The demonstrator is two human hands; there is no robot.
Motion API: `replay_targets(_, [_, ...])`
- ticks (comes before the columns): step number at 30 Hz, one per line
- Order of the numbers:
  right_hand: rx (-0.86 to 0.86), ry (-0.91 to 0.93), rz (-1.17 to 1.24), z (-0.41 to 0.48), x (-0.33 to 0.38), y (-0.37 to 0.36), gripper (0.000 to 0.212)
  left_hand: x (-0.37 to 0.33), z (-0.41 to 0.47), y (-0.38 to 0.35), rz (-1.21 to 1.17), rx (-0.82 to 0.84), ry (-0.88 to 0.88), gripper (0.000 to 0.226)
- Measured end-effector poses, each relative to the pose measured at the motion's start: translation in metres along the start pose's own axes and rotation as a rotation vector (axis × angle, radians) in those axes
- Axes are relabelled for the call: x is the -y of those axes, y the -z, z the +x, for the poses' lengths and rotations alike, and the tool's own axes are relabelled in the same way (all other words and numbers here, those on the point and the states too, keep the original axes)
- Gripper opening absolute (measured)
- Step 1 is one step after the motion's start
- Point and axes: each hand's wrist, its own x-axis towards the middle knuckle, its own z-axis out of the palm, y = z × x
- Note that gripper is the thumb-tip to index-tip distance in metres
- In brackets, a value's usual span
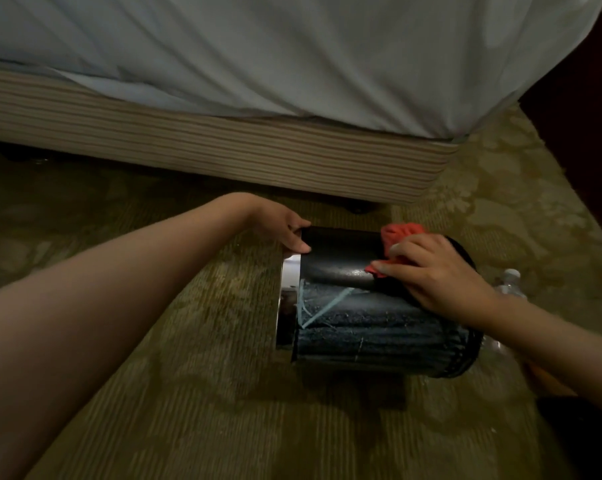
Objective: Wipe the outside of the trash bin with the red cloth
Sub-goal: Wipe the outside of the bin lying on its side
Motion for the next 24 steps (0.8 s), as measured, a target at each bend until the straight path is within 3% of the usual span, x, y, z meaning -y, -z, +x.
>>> replay_targets(3, [-0.059,0.003,0.047,0.04,0.031,-0.011,0.029,-0.001,0.0,-0.001,-0.024,0.003,-0.002,0.077])
replay_targets(6, [-0.039,0.088,0.106,0.07,0.061,-0.023,0.039,-0.001,0.0,-0.002,-0.084,0.006,-0.011,0.074])
replay_targets(11, [-0.023,0.211,0.075,0.041,0.028,-0.019,0.031,0.001,0.0,-0.003,-0.097,-0.007,-0.024,0.074])
replay_targets(14, [-0.069,0.008,0.059,0.033,0.006,-0.017,0.03,0.001,0.0,0.0,-0.079,-0.025,-0.014,0.074])
replay_targets(17, [-0.163,-0.167,0.078,0.052,0.027,-0.025,0.03,0.0,-0.001,0.002,-0.093,-0.015,-0.012,0.073])
replay_targets(21, [-0.081,0.078,0.131,0.059,0.065,-0.033,0.041,-0.002,-0.001,-0.001,-0.1,-0.017,-0.013,0.071])
replay_targets(24, [-0.017,0.235,0.111,0.057,0.056,-0.027,0.05,-0.001,-0.001,-0.002,-0.097,-0.021,-0.018,0.072])
